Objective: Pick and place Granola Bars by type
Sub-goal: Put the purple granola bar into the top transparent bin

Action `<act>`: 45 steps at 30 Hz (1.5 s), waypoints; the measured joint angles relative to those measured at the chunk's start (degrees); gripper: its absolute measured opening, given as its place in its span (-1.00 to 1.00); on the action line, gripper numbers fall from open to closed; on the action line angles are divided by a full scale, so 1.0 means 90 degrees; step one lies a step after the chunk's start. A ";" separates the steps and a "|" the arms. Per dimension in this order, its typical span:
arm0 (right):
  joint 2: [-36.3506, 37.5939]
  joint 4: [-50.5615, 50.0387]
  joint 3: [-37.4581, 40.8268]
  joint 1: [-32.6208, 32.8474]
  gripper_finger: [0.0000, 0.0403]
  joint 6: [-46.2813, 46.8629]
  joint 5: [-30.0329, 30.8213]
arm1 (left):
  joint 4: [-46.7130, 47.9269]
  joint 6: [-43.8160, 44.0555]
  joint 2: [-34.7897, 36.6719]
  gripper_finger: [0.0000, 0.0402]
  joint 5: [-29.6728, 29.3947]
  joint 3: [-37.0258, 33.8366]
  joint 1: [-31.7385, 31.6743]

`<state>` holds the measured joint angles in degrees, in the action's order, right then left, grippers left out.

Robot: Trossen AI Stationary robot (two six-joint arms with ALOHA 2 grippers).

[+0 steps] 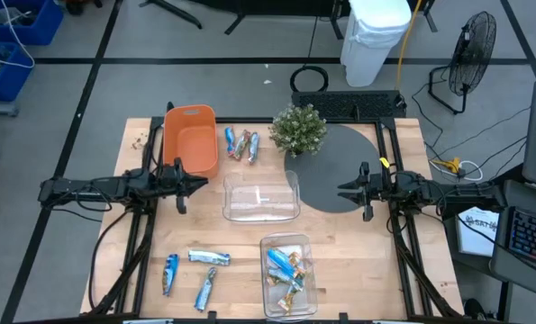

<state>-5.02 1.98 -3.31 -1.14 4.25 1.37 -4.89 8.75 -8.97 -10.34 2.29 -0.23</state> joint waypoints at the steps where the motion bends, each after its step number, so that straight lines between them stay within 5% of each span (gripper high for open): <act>1: 0.0000 0.0000 0.0000 0.0002 -0.56 -0.0002 0.0000 | -0.0036 -0.0142 0.0000 -0.81 0.0077 0.0002 0.0000; 7: 0.0000 0.0000 0.0000 0.0000 -0.56 0.0000 0.0000 | -0.0291 -0.0924 0.0000 -0.81 0.0575 -0.0001 0.0005; 16: 0.0000 0.0000 0.0000 0.0002 -0.56 -0.0002 0.0000 | -0.0300 -0.0393 0.0000 -0.81 0.0447 0.0000 0.0000; 22: 0.0000 0.0000 0.0000 0.0002 -0.56 -0.0001 0.0000 | -0.0301 -0.0619 0.0000 -0.81 0.1310 0.0002 0.0192; 28: 0.0000 0.0000 0.0000 0.0002 -0.56 -0.0002 0.0000 | 0.0274 -0.0236 -0.0217 -0.82 0.1045 0.0122 0.0515; 34: 0.0000 -0.0001 -0.0001 0.0001 -0.56 -0.0001 0.0000 | 0.2419 0.0541 -0.1258 -0.96 0.0125 0.1248 0.0917; 45: 0.0000 0.0000 0.0000 0.0002 -0.56 -0.0002 0.0000 | 0.4438 0.1597 -0.4271 -0.98 0.0081 0.3950 0.2509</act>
<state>-5.02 1.97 -3.31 -1.13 4.23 1.37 35.05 23.12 -47.41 -9.61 37.84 22.35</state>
